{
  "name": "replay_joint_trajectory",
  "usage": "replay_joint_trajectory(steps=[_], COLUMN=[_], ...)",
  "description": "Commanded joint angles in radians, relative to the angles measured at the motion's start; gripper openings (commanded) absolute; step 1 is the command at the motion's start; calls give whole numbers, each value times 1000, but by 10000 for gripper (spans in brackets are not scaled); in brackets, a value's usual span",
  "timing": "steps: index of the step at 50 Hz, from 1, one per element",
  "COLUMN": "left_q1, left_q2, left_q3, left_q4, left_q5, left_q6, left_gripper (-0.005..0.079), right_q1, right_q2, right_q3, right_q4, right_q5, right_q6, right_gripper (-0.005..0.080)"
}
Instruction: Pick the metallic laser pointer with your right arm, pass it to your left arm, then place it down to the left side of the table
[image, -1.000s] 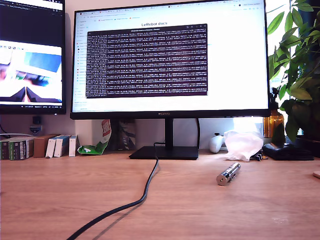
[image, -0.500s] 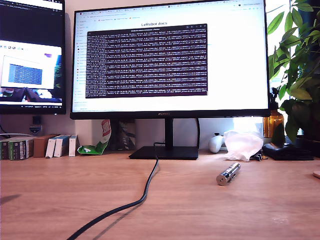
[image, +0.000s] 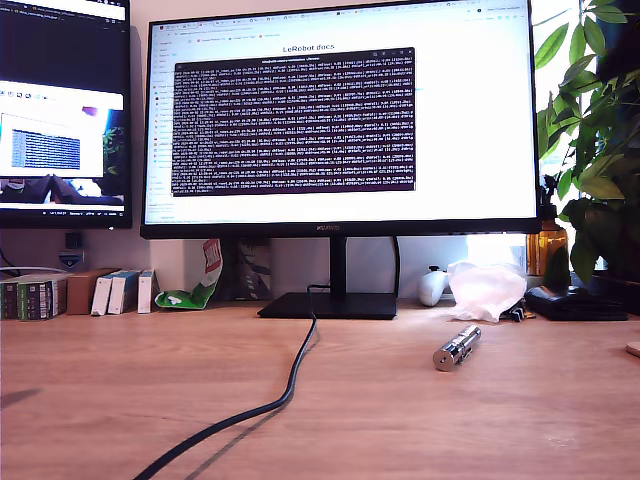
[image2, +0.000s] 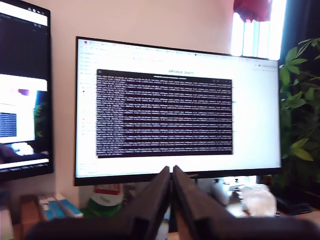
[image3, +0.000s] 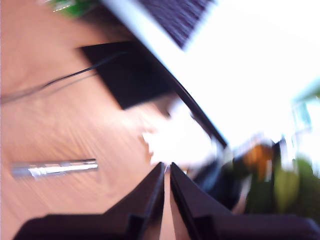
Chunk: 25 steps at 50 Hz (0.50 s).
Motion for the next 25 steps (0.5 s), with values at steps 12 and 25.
replay_joint_trajectory(steps=[12, 25], left_q1=[-2, -2], left_q2=[-8, -8], left_q3=[-31, -31], left_q4=[-37, -138], left_q5=[-45, -47], left_q6=[25, 28], left_gripper=[-19, -19], right_q1=[71, 194], right_q2=[243, 431], right_q3=[276, 426], right_q4=[-214, -462], right_q5=[102, 283], right_q6=[-417, -638], right_gripper=[-10, -11])
